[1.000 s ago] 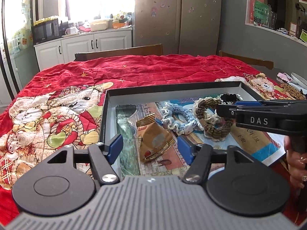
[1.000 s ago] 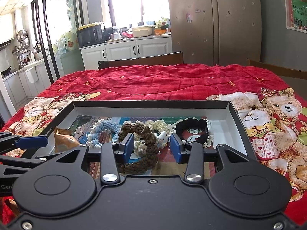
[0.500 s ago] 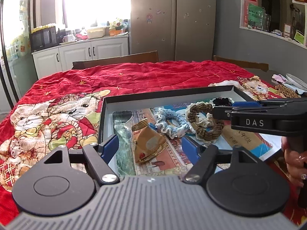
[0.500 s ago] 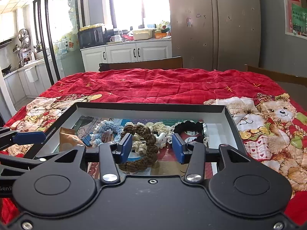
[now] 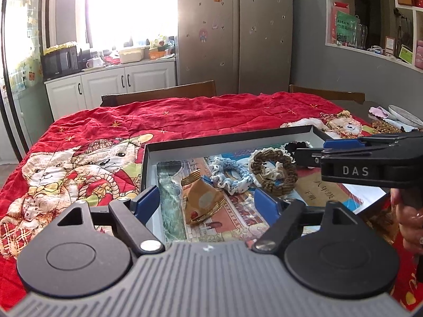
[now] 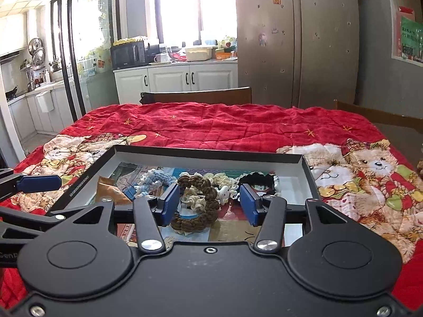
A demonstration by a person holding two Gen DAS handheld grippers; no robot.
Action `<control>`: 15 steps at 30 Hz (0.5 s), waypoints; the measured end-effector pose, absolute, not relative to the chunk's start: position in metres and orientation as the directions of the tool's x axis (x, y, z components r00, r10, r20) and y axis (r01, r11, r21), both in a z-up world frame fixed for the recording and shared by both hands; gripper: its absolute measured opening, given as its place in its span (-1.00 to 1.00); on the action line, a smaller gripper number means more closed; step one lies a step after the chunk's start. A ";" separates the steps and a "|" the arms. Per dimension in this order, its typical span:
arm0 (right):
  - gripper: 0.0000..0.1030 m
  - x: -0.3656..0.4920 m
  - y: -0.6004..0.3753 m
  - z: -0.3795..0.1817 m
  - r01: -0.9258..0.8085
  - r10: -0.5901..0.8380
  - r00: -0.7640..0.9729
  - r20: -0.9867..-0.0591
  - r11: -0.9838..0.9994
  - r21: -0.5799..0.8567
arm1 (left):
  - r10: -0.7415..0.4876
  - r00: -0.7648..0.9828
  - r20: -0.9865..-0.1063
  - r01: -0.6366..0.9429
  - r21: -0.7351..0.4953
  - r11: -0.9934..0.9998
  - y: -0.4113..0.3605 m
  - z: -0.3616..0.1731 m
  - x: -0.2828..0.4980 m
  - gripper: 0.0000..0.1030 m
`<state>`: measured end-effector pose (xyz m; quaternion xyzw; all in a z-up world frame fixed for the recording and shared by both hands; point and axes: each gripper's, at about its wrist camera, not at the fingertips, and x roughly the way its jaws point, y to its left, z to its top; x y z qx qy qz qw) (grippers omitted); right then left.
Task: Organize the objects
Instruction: 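Withdraw both grippers from the box toward the pyramid paper packets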
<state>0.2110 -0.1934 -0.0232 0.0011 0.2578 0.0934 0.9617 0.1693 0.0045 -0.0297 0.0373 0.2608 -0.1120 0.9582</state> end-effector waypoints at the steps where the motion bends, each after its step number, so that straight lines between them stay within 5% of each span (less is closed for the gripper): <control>1: -0.04 0.208 -0.194 -0.021 -0.182 0.183 0.851 -0.493 0.982 0.050 | -0.196 0.841 -0.505 0.235 0.014 0.972 0.005 -0.028 0.167 0.69; 15: 0.07 0.168 -0.192 0.003 -0.232 0.217 0.865 -0.453 0.973 0.022 | -0.212 0.864 -0.458 0.258 0.040 0.965 0.001 -0.009 0.139 0.80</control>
